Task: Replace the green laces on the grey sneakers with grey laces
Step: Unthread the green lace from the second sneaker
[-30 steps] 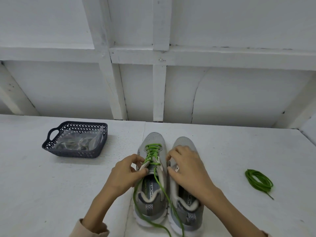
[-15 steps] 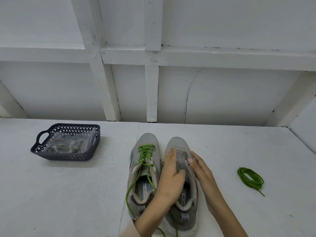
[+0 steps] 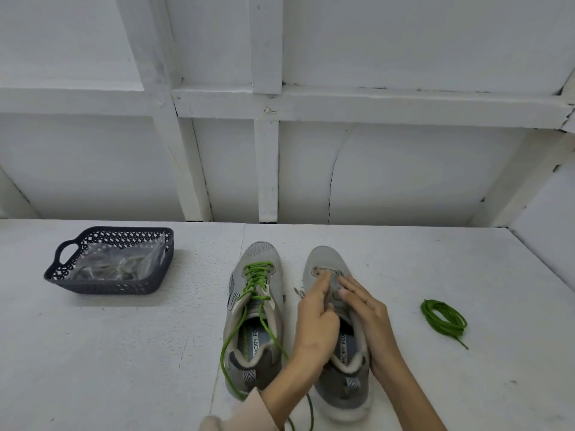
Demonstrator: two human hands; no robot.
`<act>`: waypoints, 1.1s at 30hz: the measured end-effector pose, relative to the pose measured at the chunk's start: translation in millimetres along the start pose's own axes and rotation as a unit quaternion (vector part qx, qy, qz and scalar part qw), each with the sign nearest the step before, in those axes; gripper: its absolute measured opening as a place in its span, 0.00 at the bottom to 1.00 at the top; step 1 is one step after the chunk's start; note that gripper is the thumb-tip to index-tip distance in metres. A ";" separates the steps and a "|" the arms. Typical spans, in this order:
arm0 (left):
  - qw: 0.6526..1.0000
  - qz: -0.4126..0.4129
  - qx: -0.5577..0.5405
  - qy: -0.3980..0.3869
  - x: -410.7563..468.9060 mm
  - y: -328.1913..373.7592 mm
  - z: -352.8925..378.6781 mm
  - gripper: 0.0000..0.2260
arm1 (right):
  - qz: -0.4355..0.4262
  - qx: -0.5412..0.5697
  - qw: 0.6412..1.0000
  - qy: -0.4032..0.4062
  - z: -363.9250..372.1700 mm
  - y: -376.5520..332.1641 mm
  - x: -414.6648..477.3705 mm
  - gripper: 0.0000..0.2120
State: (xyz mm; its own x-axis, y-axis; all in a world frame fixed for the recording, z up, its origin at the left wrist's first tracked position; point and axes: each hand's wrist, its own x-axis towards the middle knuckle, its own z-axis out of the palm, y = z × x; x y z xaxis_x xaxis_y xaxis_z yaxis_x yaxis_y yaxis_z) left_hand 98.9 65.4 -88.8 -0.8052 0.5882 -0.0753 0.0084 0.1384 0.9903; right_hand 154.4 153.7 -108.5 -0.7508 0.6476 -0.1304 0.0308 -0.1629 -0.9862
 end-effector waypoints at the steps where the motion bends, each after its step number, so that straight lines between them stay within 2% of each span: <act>1: 1.000 0.002 -0.001 -0.004 -0.2 2.0 5.8 0.29 | 0.003 0.004 1.000 0.003 -6.4 -2.1 1.6 0.17; 5: 0.999 0.008 -0.013 -0.032 0.2 10.9 27.1 0.28 | 0.006 0.013 1.000 0.027 -32.9 -10.4 8.5 0.15; 10: 0.997 0.039 0.023 -0.070 1.8 10.8 33.8 0.28 | 0.018 -0.011 1.000 0.015 -45.4 -12.4 11.2 0.14; 14: 0.991 0.086 0.007 -0.103 -1.3 23.5 1.4 0.24 | 0.019 -0.099 0.995 0.025 -36.5 -31.9 9.0 0.12; 17: 0.989 0.133 0.016 -0.057 -5.3 30.7 -47.8 0.18 | -0.064 -0.211 0.975 0.017 -11.3 -53.1 -1.4 0.17; 20: 0.990 0.123 0.066 0.017 -2.3 23.2 -102.9 0.19 | -0.143 -0.271 0.951 -0.034 25.0 -68.9 -13.6 0.12; 23: 0.980 0.107 0.152 0.069 2.3 8.8 -149.0 0.19 | -0.167 -0.320 0.927 -0.105 61.4 -64.9 -15.9 0.08; 26: 0.979 0.051 0.193 0.048 1.6 -3.2 -177.4 0.15 | -0.149 -0.389 0.899 -0.133 84.9 -48.3 -12.3 0.07; 28: 0.981 0.023 0.193 0.005 -1.9 -5.4 -180.9 0.11 | -0.137 -0.390 0.902 -0.127 89.5 -42.4 -10.2 0.08; 31: 0.977 0.039 0.209 -0.005 -5.4 -6.6 -178.7 0.08 | -0.132 -0.385 0.906 -0.116 88.7 -40.5 -7.8 0.03; 33: 0.965 0.058 0.254 -0.002 -4.0 -7.7 -180.1 0.05 | -0.135 -0.407 0.895 -0.121 88.3 -42.2 -7.2 0.02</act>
State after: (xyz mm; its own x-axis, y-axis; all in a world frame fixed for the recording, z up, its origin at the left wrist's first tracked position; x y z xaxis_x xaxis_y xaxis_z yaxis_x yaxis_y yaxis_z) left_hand -4.8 -81.6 -75.2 -0.7793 0.6259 0.0308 0.3887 0.4443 0.8071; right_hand 100.3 90.2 -56.9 -0.9214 0.3849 0.0538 0.2222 0.6354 -0.7395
